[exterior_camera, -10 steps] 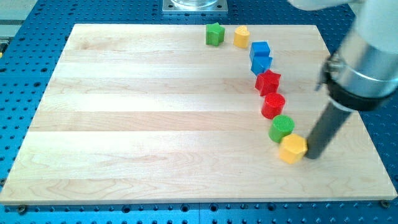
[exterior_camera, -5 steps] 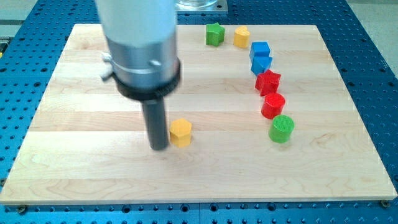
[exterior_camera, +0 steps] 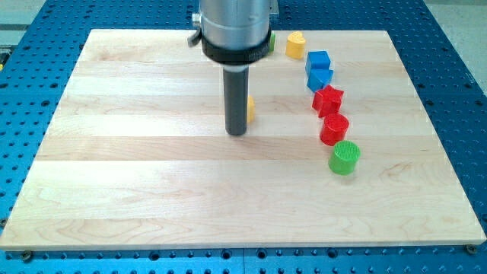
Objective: Push the yellow hexagon towards the left side of the green star
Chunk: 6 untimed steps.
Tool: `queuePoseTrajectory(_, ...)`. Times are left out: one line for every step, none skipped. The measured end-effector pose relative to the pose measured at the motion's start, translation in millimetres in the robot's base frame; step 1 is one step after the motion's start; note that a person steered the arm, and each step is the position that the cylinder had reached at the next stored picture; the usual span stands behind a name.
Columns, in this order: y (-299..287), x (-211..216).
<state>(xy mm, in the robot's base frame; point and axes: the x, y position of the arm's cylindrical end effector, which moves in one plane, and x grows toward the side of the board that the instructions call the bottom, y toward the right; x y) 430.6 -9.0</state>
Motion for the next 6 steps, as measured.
queuePoseTrajectory(18, 3)
queuePoseTrajectory(6, -64)
queuePoseTrajectory(-4, -93)
queuePoseTrajectory(-8, -118)
queuePoseTrajectory(-7, -149)
queuePoseTrajectory(-51, -146)
